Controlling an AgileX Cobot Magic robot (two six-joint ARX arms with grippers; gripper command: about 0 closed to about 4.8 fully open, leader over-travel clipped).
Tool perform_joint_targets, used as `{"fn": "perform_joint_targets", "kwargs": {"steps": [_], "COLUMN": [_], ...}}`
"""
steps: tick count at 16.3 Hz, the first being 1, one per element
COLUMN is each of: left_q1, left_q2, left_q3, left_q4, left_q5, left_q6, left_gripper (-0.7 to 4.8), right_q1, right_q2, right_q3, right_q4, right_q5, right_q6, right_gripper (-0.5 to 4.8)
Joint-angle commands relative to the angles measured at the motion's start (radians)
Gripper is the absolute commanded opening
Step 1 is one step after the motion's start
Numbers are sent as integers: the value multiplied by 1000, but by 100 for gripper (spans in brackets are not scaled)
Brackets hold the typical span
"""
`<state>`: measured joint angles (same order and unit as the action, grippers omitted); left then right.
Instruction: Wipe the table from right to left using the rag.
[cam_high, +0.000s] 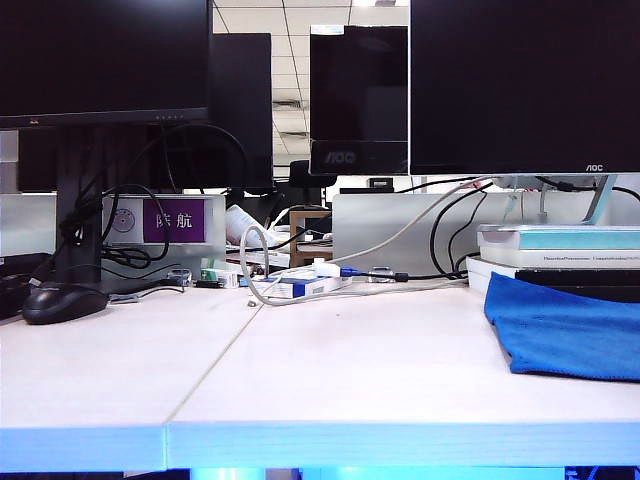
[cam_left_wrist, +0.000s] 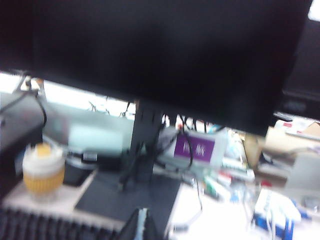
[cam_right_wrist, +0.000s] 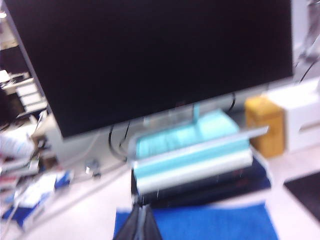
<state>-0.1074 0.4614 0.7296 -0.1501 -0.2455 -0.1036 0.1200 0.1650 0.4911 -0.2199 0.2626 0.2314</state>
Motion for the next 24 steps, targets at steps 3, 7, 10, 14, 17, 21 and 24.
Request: {"fn": "perform_joint_targets", "kwargs": {"steps": [3, 7, 10, 14, 17, 21, 24], "left_q1": [0, 0, 0, -50, -161, -224, -224], "left_q2": [295, 504, 602, 640, 664, 673, 673], "left_q3": [425, 793, 954, 1003, 1003, 1003, 1003], "left_q4": [-213, -521, -721, -807, -806, -795, -795], "left_q5": [152, 470, 585, 654, 650, 651, 651], "left_q6": [45, 96, 165, 210, 208, 208, 208], "left_gripper": [-5, -5, -5, -5, -5, -5, -5], "right_q1": [0, 1, 1, 0, 0, -3, -15], "right_q2": [324, 664, 874, 1081, 1226, 1388, 1478], "right_q3": [310, 669, 918, 1093, 1105, 1105, 1104], "right_q4": [-87, -261, -433, -667, -835, -957, -975], "right_q5": [8, -19, -40, -86, -195, -177, -122], "right_q6": [-12, -103, -180, -312, -407, -521, -512], "right_gripper": [-5, -5, -5, -5, -5, -5, 19]}}
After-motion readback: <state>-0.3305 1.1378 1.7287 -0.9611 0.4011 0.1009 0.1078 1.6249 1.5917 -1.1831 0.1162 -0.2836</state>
